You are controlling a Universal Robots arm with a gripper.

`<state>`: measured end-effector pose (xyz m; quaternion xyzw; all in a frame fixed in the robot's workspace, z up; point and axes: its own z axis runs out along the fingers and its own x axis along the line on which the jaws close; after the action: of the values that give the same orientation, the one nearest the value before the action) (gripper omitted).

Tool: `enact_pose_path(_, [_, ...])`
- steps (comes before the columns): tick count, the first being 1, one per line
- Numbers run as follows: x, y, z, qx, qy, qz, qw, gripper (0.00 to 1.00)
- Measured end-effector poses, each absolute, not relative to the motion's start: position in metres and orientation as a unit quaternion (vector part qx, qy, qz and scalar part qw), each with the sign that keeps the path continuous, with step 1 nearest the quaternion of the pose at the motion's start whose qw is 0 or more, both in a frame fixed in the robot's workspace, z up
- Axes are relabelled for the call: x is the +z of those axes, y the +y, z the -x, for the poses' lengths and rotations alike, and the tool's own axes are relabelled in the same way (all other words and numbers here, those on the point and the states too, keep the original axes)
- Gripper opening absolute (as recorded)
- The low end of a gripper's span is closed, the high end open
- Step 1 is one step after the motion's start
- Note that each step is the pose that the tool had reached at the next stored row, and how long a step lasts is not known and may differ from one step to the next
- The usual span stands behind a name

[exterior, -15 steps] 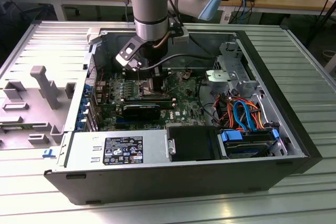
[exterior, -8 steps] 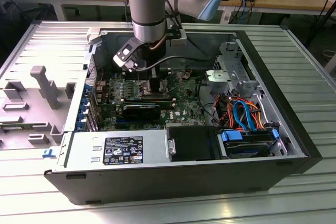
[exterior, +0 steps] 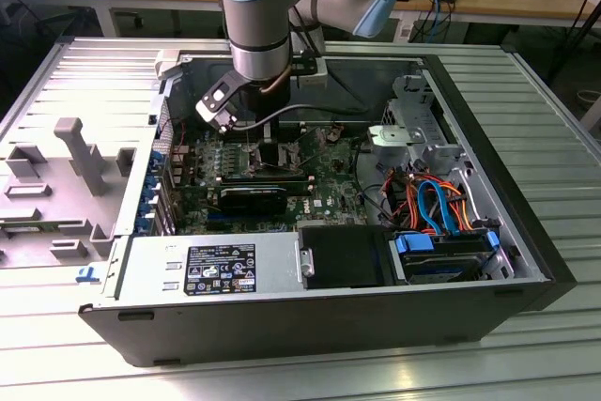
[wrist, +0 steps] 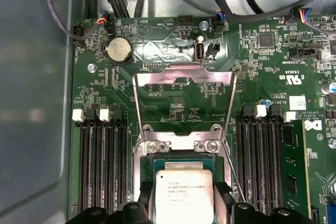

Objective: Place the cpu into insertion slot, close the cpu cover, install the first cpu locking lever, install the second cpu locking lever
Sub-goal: 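Place the cpu into insertion slot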

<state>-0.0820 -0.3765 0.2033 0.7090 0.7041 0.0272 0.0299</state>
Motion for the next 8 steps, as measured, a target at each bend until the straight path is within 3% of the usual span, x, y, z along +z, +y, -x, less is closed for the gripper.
enact_pose_path(8, [0.2030, -0.3765, 0.0820, 0.027, 0.704, -0.709, 0.030, 0.54])
